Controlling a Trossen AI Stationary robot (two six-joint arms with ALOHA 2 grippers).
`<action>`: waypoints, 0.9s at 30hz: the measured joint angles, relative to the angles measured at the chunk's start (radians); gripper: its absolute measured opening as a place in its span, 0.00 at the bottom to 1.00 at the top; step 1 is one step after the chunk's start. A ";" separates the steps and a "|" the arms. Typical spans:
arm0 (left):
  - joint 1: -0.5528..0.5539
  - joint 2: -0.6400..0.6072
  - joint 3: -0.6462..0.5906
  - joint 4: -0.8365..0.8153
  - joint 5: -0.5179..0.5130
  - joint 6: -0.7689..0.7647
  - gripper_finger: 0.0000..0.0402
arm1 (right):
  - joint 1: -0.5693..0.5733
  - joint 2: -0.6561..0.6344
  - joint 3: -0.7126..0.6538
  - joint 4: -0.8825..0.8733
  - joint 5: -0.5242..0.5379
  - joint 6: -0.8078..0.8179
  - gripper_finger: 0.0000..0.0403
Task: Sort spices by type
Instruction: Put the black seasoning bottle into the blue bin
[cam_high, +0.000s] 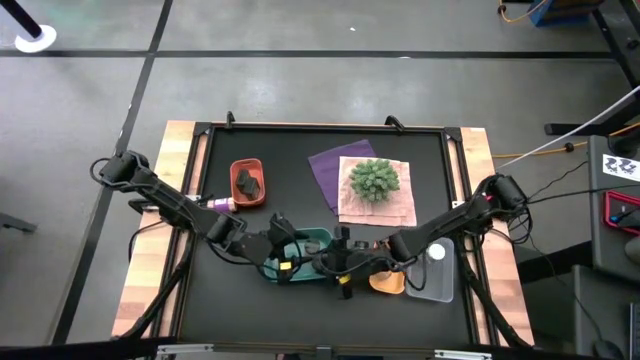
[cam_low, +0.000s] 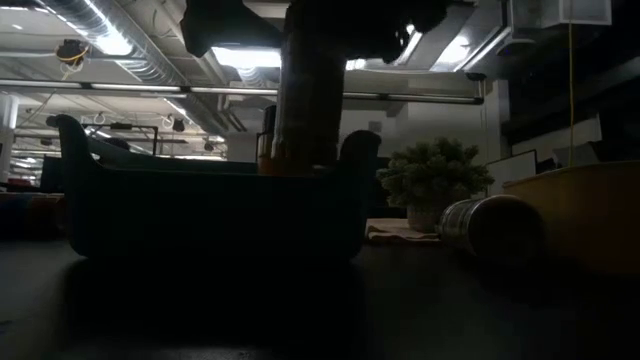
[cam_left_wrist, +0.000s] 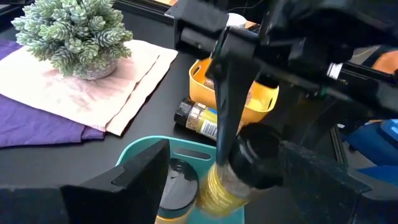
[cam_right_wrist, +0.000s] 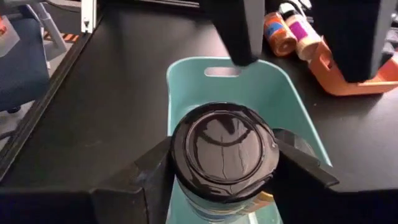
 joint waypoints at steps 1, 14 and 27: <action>0.000 0.000 0.000 0.000 0.000 0.000 0.70 | 0.000 0.007 0.000 0.006 0.000 0.004 0.54; 0.000 0.000 0.000 0.000 0.000 0.002 0.70 | 0.000 0.102 0.000 0.014 0.018 0.065 0.54; 0.000 0.001 0.000 0.000 0.000 0.000 0.70 | 0.000 0.117 -0.001 0.011 0.000 0.065 0.60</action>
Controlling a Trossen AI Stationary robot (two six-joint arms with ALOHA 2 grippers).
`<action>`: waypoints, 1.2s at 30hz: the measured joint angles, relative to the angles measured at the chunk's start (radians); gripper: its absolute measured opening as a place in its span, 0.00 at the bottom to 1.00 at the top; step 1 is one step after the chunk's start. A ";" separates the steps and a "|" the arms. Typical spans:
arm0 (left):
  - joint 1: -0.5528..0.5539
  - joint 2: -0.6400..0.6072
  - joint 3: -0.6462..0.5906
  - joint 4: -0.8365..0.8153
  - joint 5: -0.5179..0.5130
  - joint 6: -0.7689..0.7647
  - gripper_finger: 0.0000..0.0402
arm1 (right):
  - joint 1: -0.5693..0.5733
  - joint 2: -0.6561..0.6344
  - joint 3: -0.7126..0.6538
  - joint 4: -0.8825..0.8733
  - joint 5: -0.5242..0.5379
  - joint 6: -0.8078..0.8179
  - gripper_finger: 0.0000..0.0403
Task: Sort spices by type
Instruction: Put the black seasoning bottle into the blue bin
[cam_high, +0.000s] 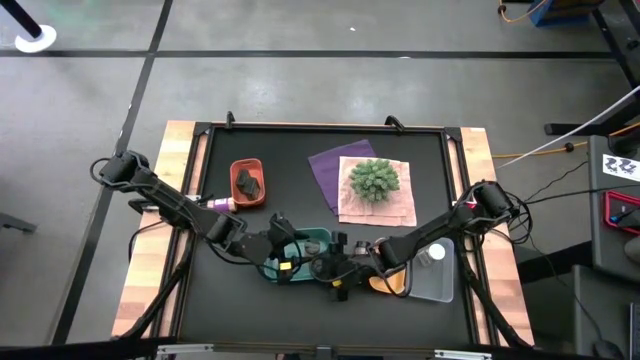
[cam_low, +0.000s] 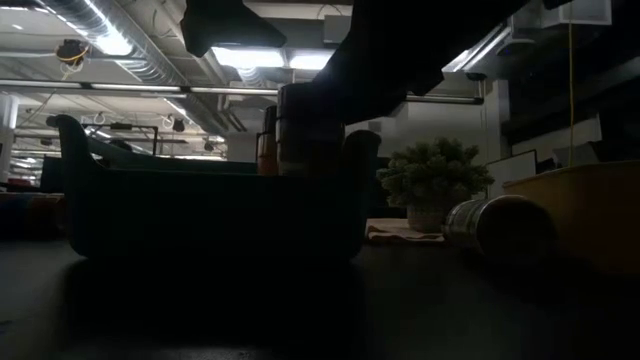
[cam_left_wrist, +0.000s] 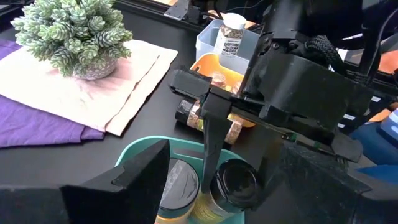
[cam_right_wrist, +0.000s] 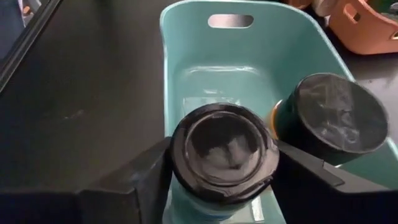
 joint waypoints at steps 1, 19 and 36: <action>0.000 0.000 0.000 0.000 0.000 -0.001 0.70 | 0.000 0.000 0.000 -0.002 -0.001 0.000 0.61; 0.000 0.000 0.000 0.000 0.000 -0.002 0.70 | 0.000 -0.004 0.000 -0.046 -0.001 -0.009 0.66; 0.000 0.000 0.000 -0.001 0.001 -0.008 0.70 | -0.001 -0.062 0.000 -0.127 -0.027 -0.012 0.66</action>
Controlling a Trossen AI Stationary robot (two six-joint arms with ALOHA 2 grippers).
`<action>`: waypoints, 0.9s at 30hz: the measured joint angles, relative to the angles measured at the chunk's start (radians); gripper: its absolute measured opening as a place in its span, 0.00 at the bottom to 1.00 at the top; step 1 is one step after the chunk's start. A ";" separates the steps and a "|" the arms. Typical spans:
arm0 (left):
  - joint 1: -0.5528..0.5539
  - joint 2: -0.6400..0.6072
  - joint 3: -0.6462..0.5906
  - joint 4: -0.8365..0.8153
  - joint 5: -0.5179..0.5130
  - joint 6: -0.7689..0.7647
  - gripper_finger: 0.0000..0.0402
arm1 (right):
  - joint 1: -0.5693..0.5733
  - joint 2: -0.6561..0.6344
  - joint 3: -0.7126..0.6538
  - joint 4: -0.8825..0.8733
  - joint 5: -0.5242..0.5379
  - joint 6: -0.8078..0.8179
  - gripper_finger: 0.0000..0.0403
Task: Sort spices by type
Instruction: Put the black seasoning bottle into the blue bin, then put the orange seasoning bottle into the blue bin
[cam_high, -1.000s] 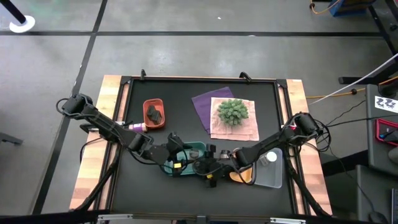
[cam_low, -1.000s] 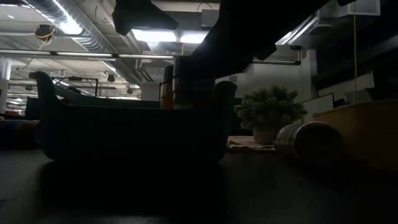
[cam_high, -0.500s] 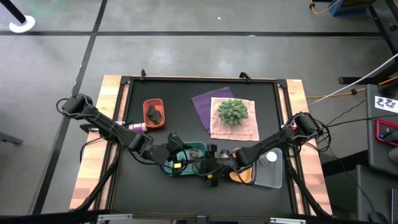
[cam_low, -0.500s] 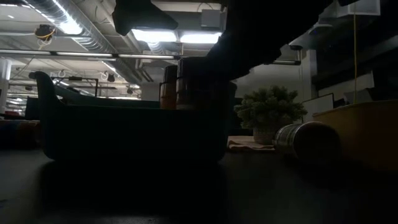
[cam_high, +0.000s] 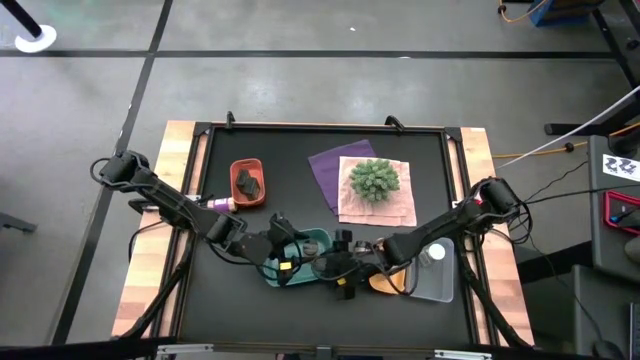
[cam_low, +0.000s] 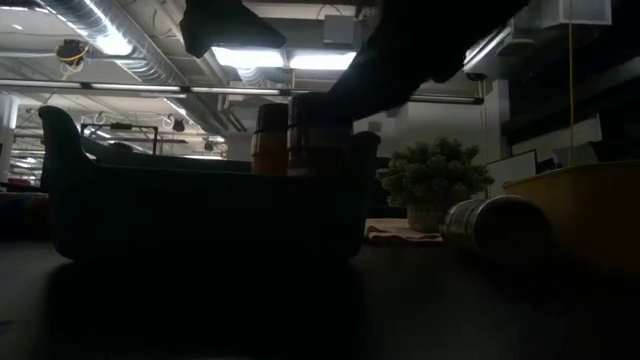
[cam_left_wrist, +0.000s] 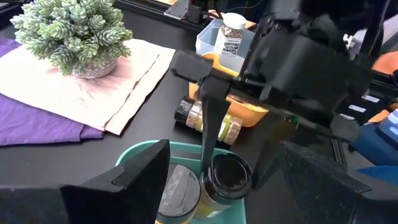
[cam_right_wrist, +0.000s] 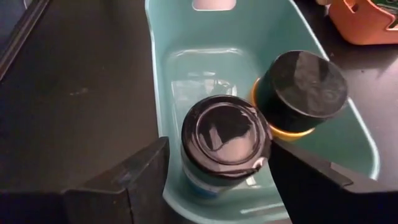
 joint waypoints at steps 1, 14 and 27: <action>0.000 0.000 0.000 -0.001 0.000 0.000 0.70 | 0.000 -0.005 0.000 -0.006 0.000 0.000 0.66; -0.047 -0.156 0.000 -0.278 0.001 -0.170 0.70 | 0.001 -0.039 0.068 -0.227 0.014 -0.082 0.66; -0.121 -0.306 0.000 -0.876 0.147 -1.271 0.70 | 0.001 -0.047 0.355 -0.675 0.102 -0.133 0.66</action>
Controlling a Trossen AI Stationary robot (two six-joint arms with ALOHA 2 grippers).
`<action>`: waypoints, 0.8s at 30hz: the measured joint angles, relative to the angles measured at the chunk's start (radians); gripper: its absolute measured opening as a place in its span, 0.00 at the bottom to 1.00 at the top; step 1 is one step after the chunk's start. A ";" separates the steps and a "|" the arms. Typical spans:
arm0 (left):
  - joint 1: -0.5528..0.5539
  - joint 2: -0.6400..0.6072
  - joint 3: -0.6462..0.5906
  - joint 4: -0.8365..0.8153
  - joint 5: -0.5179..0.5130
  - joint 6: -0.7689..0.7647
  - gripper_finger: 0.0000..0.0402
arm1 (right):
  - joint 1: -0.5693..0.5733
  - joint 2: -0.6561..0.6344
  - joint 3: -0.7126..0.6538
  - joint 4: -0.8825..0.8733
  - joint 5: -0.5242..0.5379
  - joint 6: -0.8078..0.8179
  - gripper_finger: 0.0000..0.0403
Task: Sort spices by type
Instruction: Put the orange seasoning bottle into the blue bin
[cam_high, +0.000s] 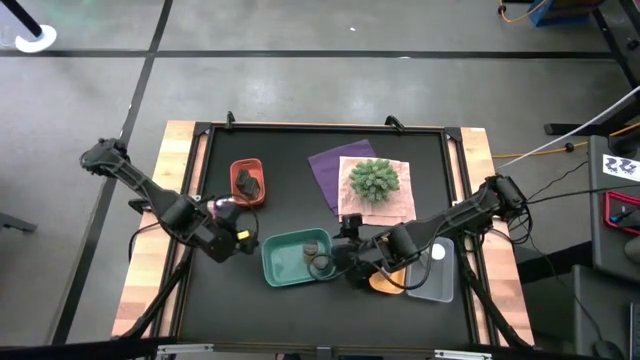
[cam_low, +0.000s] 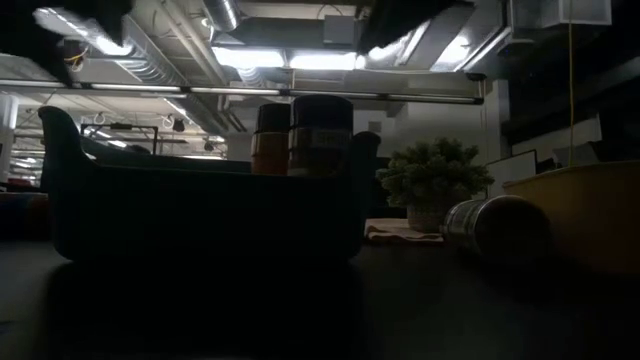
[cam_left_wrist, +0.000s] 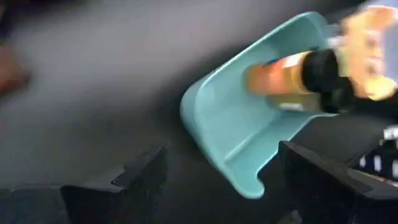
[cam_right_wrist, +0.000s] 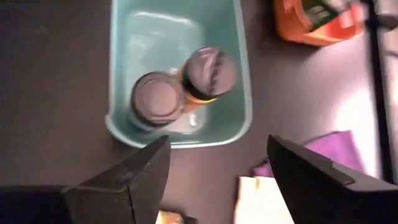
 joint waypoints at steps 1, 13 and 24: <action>-0.009 0.004 0.000 -0.023 0.021 -0.072 0.70 | 0.000 0.000 0.012 -0.012 0.019 -0.016 0.66; -0.040 0.026 0.000 -0.079 0.034 -0.328 0.70 | -0.022 -0.041 0.027 -0.177 0.112 -0.124 0.66; -0.036 0.068 0.000 -0.291 0.026 -0.617 0.70 | -0.167 -0.122 0.027 -0.297 0.118 -0.148 0.66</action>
